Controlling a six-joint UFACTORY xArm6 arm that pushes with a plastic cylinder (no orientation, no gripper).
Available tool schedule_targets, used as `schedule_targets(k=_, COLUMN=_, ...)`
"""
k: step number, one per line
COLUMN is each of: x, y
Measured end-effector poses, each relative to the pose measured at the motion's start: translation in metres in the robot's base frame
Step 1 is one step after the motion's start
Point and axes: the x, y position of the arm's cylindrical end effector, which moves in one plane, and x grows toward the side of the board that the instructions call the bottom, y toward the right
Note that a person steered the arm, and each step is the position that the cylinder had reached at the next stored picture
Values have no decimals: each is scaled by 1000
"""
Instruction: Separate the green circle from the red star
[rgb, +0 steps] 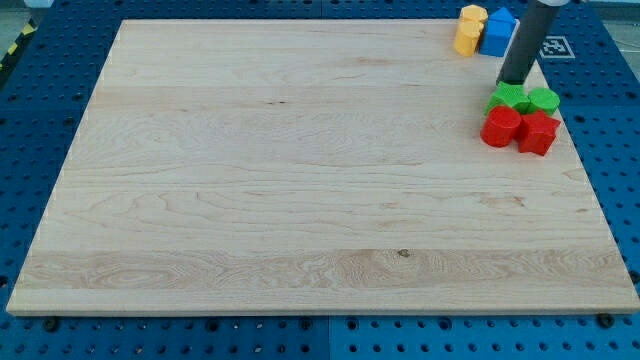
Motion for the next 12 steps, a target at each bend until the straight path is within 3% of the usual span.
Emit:
schedule_targets(k=1, x=-36, y=9)
schedule_targets(k=2, x=-22, y=32)
schedule_targets(k=3, x=20, y=37)
schedule_targets(k=6, x=53, y=105)
schedule_targets(k=10, x=92, y=98)
schedule_targets(k=12, x=70, y=29)
